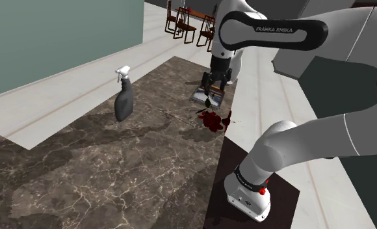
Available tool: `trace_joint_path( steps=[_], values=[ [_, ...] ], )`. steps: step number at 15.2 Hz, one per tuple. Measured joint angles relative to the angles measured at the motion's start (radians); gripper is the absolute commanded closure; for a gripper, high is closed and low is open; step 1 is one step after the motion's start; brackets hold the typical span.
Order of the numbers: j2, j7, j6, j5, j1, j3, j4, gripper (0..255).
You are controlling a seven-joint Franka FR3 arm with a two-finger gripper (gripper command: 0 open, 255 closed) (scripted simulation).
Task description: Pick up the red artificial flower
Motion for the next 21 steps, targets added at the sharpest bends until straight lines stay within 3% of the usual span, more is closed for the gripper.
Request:
trace_joint_path(
  steps=[5, 13, 14, 21],
  values=[
    [0.083, 0.005, 0.140, -0.040, -0.055, -0.055, -0.010, 0],
    [0.120, 0.014, 0.259, -0.049, -0.063, -0.066, -0.085, 0],
    [0.122, 0.014, 0.265, -0.050, -0.064, -0.067, -0.089, 255],
    [0.123, 0.014, 0.271, -0.051, -0.064, -0.068, -0.093, 255]
  ],
)
